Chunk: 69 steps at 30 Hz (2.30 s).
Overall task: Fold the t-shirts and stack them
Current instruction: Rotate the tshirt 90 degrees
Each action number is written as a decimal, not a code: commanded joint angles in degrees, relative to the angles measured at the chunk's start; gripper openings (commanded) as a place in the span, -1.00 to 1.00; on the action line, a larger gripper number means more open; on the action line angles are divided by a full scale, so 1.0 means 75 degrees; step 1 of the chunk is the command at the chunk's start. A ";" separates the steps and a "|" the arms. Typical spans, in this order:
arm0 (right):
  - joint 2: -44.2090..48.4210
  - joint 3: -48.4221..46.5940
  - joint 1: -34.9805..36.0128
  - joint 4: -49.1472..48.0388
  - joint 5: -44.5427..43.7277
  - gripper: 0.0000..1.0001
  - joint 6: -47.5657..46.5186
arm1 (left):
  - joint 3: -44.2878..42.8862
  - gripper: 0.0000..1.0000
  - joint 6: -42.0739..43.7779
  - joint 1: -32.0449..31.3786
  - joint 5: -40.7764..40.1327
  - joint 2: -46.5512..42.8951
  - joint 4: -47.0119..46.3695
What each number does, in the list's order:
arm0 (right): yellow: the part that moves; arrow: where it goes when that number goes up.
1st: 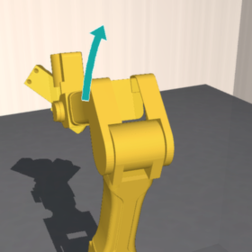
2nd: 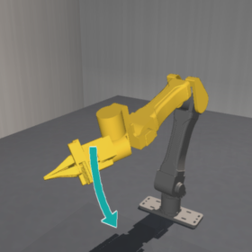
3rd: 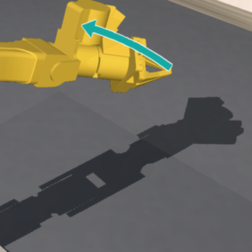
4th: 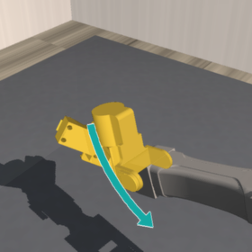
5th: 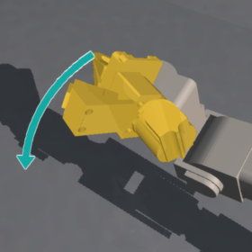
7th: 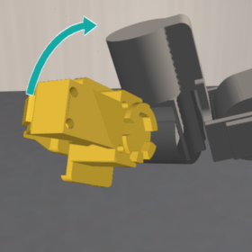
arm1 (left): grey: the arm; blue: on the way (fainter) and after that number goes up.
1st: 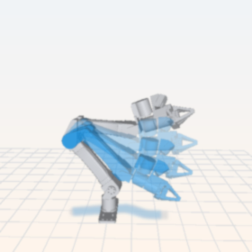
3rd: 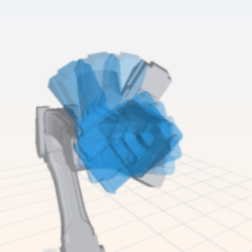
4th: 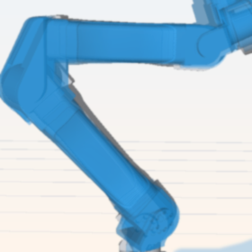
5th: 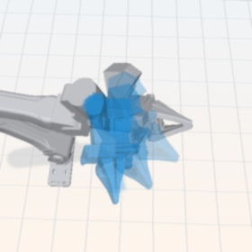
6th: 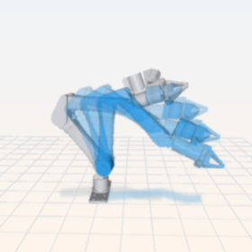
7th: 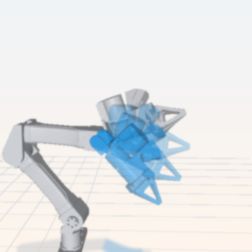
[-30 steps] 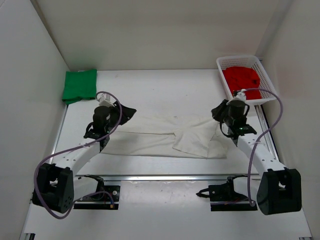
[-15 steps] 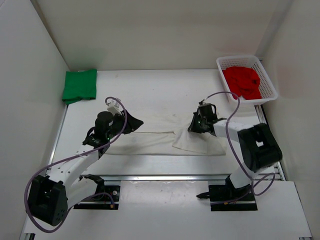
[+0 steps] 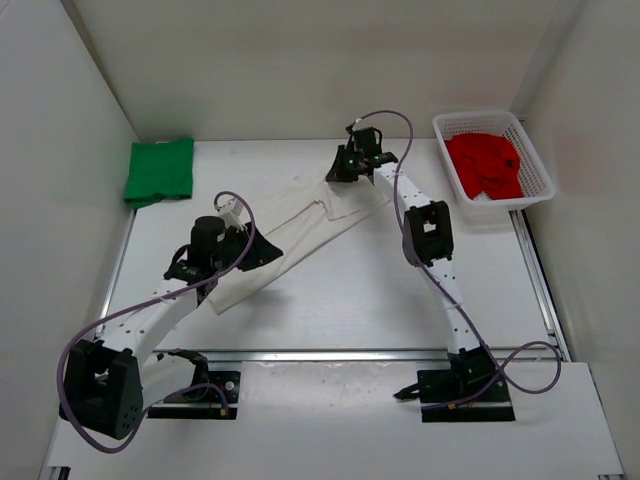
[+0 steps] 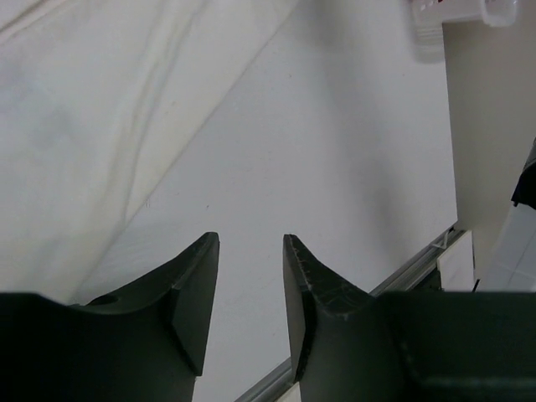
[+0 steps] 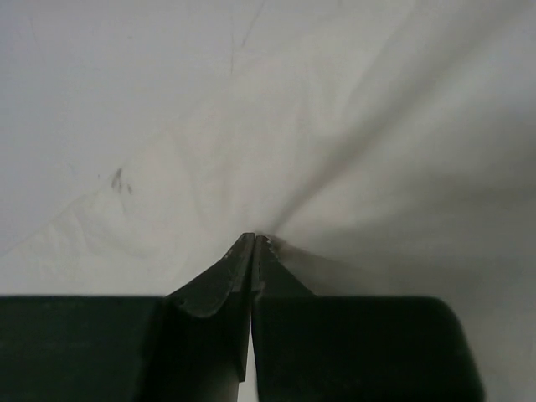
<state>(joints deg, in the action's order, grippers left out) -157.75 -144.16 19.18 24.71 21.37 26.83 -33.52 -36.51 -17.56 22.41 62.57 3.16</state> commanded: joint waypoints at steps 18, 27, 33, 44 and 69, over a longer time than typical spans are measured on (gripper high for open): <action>0.9193 1.0245 0.2399 -0.3080 -0.1209 -0.54 0.0557 | -0.0101 -0.87 0.0965 0.1463 0.0586 -0.1229 0.1466; 0.7700 1.2424 0.3711 -0.6677 -0.1698 -0.27 0.3158 | -0.0172 -0.88 0.0696 0.1169 0.0539 -0.1052 0.1102; 0.6516 1.1675 0.3889 -0.6529 -0.2193 -0.19 0.3687 | -0.0149 -0.86 0.0708 0.1158 0.0375 -0.1112 0.1115; 0.5014 1.1264 0.4029 -0.6565 -0.1994 -0.52 0.4802 | -0.0593 -0.86 0.0440 0.0983 0.0258 -0.0690 0.0775; 0.9601 1.3728 -0.1420 -0.4104 -0.0339 -0.03 0.0783 | 0.0942 0.49 0.0907 -0.0904 -0.1687 -0.0222 0.1067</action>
<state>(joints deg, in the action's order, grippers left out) -81.58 -33.56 9.41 -6.66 22.11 38.30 -26.68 -30.41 -23.49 12.49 60.77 11.33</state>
